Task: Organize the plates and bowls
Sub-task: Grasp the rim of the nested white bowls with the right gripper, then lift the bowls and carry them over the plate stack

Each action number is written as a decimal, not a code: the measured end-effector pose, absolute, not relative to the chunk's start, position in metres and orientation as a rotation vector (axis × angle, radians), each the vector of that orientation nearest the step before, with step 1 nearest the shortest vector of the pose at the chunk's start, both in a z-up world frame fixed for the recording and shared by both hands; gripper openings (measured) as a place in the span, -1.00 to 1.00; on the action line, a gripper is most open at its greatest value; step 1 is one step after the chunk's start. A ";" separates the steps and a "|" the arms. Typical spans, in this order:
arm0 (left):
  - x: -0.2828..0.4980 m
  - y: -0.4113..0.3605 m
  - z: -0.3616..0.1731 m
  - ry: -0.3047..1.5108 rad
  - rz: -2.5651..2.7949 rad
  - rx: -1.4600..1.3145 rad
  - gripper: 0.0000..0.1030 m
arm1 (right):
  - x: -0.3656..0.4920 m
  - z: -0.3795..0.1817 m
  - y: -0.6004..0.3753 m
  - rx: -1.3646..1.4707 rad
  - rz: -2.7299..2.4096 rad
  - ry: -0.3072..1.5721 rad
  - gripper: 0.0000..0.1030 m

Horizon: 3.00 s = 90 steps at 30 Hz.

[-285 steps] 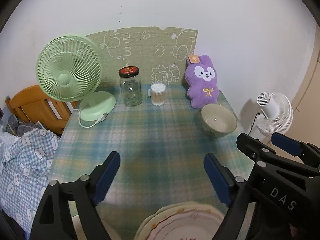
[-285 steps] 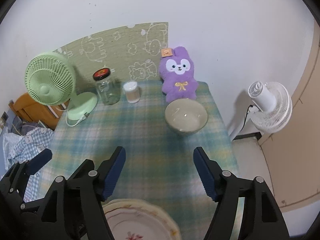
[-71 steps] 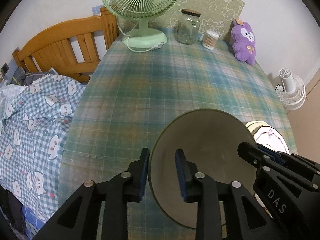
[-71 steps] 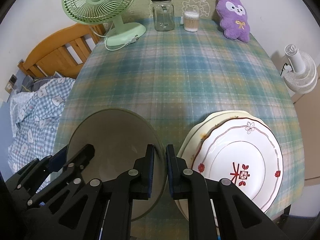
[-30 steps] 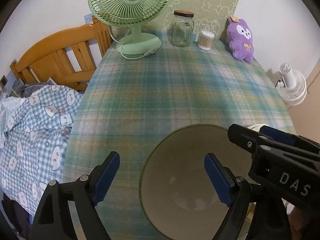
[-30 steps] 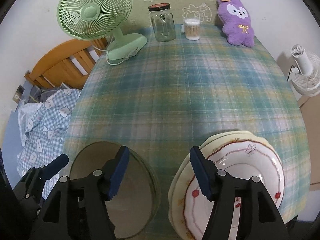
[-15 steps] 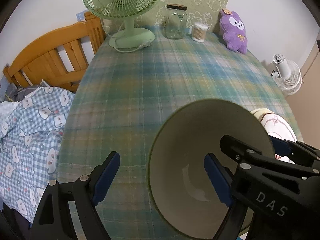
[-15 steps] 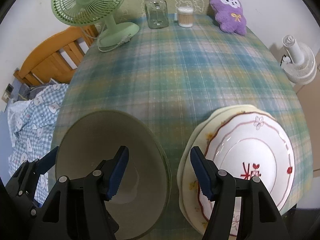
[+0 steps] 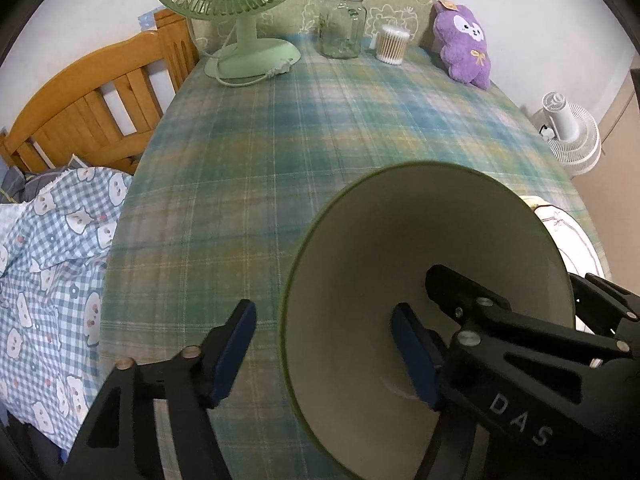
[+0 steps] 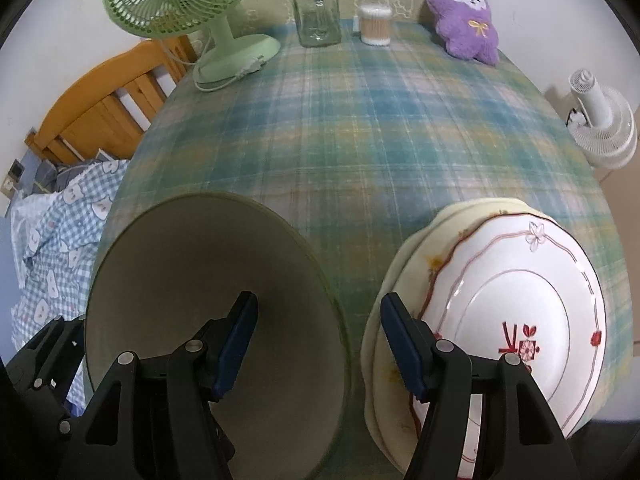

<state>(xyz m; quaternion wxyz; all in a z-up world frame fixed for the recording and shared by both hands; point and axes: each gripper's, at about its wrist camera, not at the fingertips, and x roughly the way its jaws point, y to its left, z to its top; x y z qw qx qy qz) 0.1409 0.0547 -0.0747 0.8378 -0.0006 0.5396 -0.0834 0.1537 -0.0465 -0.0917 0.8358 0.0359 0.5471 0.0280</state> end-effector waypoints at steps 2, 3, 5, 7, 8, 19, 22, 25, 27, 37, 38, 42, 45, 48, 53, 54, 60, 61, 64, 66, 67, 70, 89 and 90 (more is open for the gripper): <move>0.142 0.054 -0.074 1.145 -0.184 0.000 0.26 | 0.155 -0.092 -0.046 0.080 0.061 1.164 0.28; 0.142 0.054 -0.073 1.149 -0.191 0.001 0.19 | 0.155 -0.092 -0.046 0.082 0.065 1.167 0.26; 0.141 0.051 -0.072 1.150 -0.202 0.006 0.10 | 0.155 -0.092 -0.044 0.097 0.082 1.182 0.11; 0.141 0.049 -0.071 1.153 -0.215 0.012 0.01 | 0.155 -0.093 -0.043 0.111 0.093 1.190 0.01; 0.141 0.049 -0.071 1.153 -0.220 0.012 -0.04 | 0.155 -0.093 -0.043 0.116 0.099 1.193 -0.01; 0.140 0.046 -0.071 1.151 -0.211 0.011 -0.09 | 0.156 -0.094 -0.042 0.123 0.094 1.209 -0.03; 0.138 0.046 -0.071 1.142 -0.209 0.006 -0.09 | 0.157 -0.094 -0.043 0.121 0.095 1.208 -0.03; 0.138 0.048 -0.072 1.131 -0.219 -0.004 -0.10 | 0.158 -0.094 -0.042 0.114 0.095 1.204 -0.03; 0.139 0.049 -0.072 1.133 -0.220 -0.012 -0.11 | 0.159 -0.094 -0.041 0.109 0.090 1.208 -0.03; 0.139 0.057 -0.063 1.174 -0.267 -0.035 -0.12 | 0.151 -0.083 -0.035 0.112 0.036 1.217 -0.02; 0.139 0.057 -0.061 1.170 -0.274 -0.030 -0.12 | 0.149 -0.080 -0.035 0.119 0.028 1.214 -0.02; 0.138 0.056 -0.048 1.146 -0.315 -0.008 -0.12 | 0.143 -0.066 -0.034 0.133 -0.014 1.183 -0.02; 0.138 0.053 -0.039 1.136 -0.338 0.007 -0.12 | 0.139 -0.056 -0.037 0.147 -0.041 1.170 -0.02; 0.137 0.047 -0.029 1.122 -0.354 0.036 -0.12 | 0.136 -0.047 -0.042 0.166 -0.057 1.168 -0.02; 0.138 0.034 -0.014 1.091 -0.361 0.068 -0.13 | 0.133 -0.032 -0.054 0.187 -0.063 1.140 -0.02; 0.138 0.030 -0.011 1.083 -0.357 0.073 -0.13 | 0.133 -0.029 -0.057 0.187 -0.060 1.132 -0.02; 0.137 0.005 0.001 1.061 -0.331 0.068 -0.13 | 0.133 -0.015 -0.082 0.175 -0.035 1.105 -0.02; 0.137 -0.001 0.002 1.059 -0.327 0.064 -0.13 | 0.133 -0.013 -0.087 0.170 -0.032 1.103 -0.02; 0.136 -0.017 0.006 1.052 -0.318 0.052 -0.13 | 0.133 -0.007 -0.103 0.155 -0.024 1.096 -0.02; 0.135 -0.026 0.007 1.050 -0.314 0.045 -0.13 | 0.132 -0.004 -0.113 0.145 -0.020 1.093 -0.02; 0.135 -0.033 0.008 1.051 -0.311 0.043 -0.13 | 0.132 -0.003 -0.119 0.141 -0.018 1.093 -0.02; 0.134 -0.048 0.008 1.050 -0.307 0.038 -0.13 | 0.132 -0.003 -0.135 0.138 -0.015 1.093 -0.02; 0.139 -0.119 -0.022 1.145 -0.258 -0.022 -0.13 | 0.144 -0.034 -0.209 0.119 0.017 1.170 -0.02; 0.139 -0.120 -0.026 1.156 -0.250 -0.028 -0.13 | 0.145 -0.038 -0.211 0.120 0.021 1.176 -0.02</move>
